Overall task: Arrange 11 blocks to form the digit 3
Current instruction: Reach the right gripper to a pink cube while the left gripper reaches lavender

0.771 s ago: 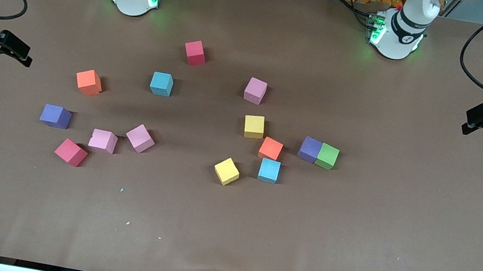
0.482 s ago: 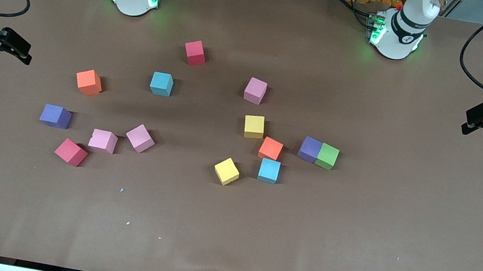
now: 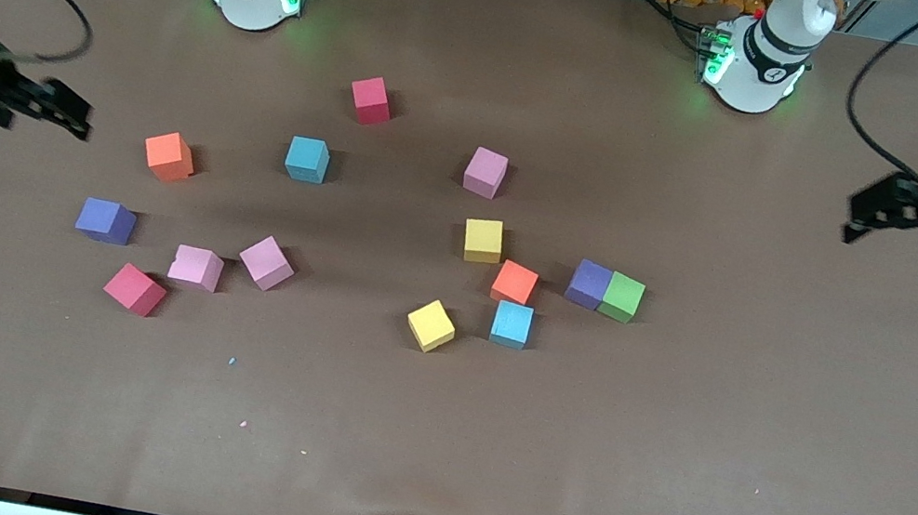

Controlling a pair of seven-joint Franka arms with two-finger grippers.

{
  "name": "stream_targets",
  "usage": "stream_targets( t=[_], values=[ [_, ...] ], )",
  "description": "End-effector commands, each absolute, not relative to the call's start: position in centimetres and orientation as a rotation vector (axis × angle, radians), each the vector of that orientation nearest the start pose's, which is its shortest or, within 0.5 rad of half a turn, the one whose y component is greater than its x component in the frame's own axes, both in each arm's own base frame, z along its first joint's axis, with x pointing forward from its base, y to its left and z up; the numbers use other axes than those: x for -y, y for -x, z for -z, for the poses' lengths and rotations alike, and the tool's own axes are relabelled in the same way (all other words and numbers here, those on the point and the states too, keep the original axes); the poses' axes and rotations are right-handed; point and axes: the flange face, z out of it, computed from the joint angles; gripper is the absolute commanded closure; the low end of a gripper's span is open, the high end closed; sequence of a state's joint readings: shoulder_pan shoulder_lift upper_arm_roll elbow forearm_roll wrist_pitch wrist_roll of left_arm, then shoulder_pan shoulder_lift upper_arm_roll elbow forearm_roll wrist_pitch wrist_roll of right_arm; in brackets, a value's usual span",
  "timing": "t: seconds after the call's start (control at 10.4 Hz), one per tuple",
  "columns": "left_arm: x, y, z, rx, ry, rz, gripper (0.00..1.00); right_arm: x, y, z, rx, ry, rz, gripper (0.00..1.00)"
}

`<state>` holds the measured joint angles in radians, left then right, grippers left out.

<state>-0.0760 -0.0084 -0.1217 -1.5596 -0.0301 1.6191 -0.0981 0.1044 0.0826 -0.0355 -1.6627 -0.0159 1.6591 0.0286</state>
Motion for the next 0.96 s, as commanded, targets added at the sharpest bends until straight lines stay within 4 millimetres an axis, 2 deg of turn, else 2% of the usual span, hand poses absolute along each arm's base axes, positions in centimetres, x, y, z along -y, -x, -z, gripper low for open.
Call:
stream_targets(
  t=[0.0,0.1,0.19,0.48,0.58,0.77,0.87],
  values=[
    [15.6,-53.5,-63.2,-0.313,3.17,0.054,0.0,-6.4,-59.0,-49.9,0.113,3.125,-0.181,0.0],
    [18.2,-52.8,-61.4,-0.366,3.168,-0.01,0.0,-7.6,-59.3,-47.6,0.13,3.107,-0.168,0.0],
    [20.9,-52.9,-59.8,-0.437,3.163,-0.047,0.0,-10.0,-59.2,-44.8,0.192,3.107,-0.143,0.0],
    [28.3,-52.1,-53.6,-0.526,3.173,-0.248,0.0,-15.9,-57.6,-36.1,0.345,3.103,-0.11,0.0],
    [31.9,-51.1,-51.6,-0.584,3.163,-0.261,0.0,-17.6,-57.6,-33.6,0.416,3.099,-0.126,0.0],
    [36.9,-48.7,-47.4,-0.591,3.152,-0.289,0.0,-18.4,-58.0,-29.8,0.585,3.075,-0.11,0.0],
    [38.4,-47.7,-45.6,-0.577,3.156,-0.278,0.0,-18.9,-58.2,-28.3,0.625,3.069,-0.097,0.0]
  ],
)
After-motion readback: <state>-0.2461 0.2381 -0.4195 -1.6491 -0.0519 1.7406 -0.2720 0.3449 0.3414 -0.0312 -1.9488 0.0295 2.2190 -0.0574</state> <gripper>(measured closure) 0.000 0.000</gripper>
